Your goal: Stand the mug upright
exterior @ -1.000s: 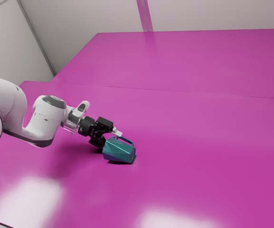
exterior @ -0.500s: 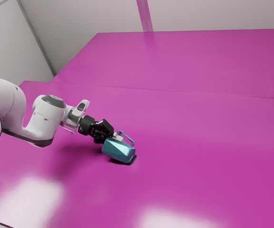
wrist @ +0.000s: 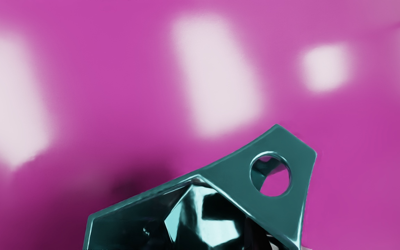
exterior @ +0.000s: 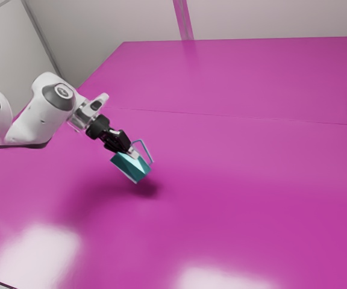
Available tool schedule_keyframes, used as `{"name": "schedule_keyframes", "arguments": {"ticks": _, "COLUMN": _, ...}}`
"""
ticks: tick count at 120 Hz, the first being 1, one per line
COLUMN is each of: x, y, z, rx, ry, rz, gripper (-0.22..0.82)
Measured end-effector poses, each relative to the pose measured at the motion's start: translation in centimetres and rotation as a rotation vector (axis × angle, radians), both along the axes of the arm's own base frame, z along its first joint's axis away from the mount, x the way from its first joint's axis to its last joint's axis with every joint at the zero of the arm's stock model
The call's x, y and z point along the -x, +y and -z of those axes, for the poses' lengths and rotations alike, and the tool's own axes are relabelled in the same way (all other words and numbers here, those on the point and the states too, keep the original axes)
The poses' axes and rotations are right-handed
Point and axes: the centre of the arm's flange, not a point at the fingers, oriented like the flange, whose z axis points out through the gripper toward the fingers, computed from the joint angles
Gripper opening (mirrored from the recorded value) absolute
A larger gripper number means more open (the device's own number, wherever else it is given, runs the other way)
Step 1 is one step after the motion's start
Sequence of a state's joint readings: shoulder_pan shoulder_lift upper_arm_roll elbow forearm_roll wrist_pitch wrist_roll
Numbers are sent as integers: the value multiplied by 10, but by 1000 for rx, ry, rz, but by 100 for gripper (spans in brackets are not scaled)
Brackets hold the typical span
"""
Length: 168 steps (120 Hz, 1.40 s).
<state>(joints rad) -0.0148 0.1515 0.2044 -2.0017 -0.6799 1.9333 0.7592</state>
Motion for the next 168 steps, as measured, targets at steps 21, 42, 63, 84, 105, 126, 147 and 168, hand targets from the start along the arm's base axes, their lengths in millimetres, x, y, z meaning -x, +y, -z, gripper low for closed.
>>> {"name": "schedule_keyframes", "arguments": {"ticks": 21, "x": -15, "y": 33, "z": 3, "rx": -394, "ry": -35, "rz": 106, "gripper": -18}}
{"name": "schedule_keyframes", "arguments": {"ticks": 42, "x": -25, "y": 43, "z": 18, "rx": -568, "ry": -44, "rz": 112, "gripper": -18}}
{"name": "schedule_keyframes", "arguments": {"ticks": 63, "x": -28, "y": 45, "z": 26, "rx": -615, "ry": -38, "rz": 59, "gripper": -18}}
{"name": "schedule_keyframes", "arguments": {"ticks": 84, "x": -29, "y": 47, "z": 30, "rx": -625, "ry": -25, "rz": 5, "gripper": -7}}
{"name": "schedule_keyframes", "arguments": {"ticks": 105, "x": -29, "y": 47, "z": 29, "rx": -622, "ry": -14, "rz": -34, "gripper": 27}}
{"name": "schedule_keyframes", "arguments": {"ticks": 126, "x": -30, "y": 53, "z": 3, "rx": -628, "ry": -20, "rz": -70, "gripper": 45}}
{"name": "schedule_keyframes", "arguments": {"ticks": 147, "x": -21, "y": 51, "z": -117, "rx": -632, "ry": -79, "rz": -103, "gripper": 52}}
{"name": "schedule_keyframes", "arguments": {"ticks": 168, "x": -2, "y": 6, "z": -286, "rx": -672, "ry": -143, "rz": -121, "gripper": 57}}
